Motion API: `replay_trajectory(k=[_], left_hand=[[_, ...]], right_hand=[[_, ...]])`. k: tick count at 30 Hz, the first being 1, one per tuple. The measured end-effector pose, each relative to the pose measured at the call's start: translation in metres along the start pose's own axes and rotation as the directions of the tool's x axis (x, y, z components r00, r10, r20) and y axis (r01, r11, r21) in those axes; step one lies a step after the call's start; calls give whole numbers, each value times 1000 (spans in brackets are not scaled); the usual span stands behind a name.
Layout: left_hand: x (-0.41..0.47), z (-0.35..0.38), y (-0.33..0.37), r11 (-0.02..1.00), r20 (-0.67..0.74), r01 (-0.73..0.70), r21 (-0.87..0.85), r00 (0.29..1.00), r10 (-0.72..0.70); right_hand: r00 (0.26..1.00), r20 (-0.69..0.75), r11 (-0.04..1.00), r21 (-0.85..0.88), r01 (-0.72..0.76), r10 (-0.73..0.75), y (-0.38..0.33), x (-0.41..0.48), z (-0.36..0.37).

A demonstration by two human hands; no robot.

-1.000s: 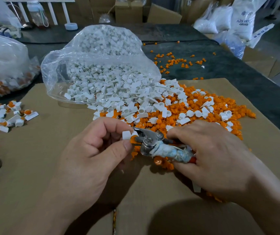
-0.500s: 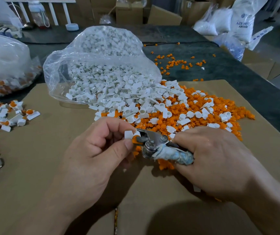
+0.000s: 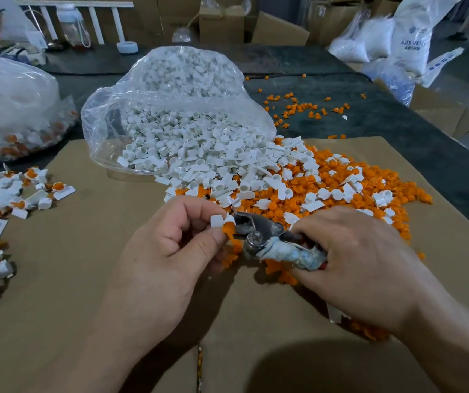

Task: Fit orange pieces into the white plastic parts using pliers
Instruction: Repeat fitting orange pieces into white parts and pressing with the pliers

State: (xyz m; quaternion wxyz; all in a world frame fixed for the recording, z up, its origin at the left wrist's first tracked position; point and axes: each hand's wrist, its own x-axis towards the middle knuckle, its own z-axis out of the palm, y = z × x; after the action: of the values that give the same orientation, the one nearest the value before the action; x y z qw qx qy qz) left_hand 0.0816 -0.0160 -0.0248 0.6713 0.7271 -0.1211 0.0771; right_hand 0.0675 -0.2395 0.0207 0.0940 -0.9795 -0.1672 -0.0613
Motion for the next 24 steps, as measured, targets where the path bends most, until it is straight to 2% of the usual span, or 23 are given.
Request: replay_trajectory(k=[4, 7, 11, 14, 16, 20, 24], left_hand=[[1, -1, 3, 996, -121, 90, -28, 988, -93], [-2, 4, 8, 991, -86, 134, 0, 987, -133], [-7, 7, 13, 983, -67, 148, 110, 988, -142], [-11, 9, 18, 960, -103, 149, 237, 986, -128], [-13, 12, 20, 962, -114, 141, 234, 987, -117], [-16, 17, 18, 983, -56, 67, 172, 997, -58], [-17, 17, 18, 992, 14, 12, 126, 1000, -13]], right_hand=[[999, 5, 995, -83, -50, 51, 5, 3, 2], [993, 43, 981, -164, -100, 108, 5, 5, 3], [994, 5, 987, -120, -111, 112, 0, 4, 3], [989, -148, 1000, -1, -13, 13, -7, 2, 0], [967, -243, 993, 66, 99, -80, -18, 1, -1], [952, -195, 963, 88, 255, -235, -36, 1, 2], [955, -191, 967, 71, 245, -228, -32, -1, -1]])
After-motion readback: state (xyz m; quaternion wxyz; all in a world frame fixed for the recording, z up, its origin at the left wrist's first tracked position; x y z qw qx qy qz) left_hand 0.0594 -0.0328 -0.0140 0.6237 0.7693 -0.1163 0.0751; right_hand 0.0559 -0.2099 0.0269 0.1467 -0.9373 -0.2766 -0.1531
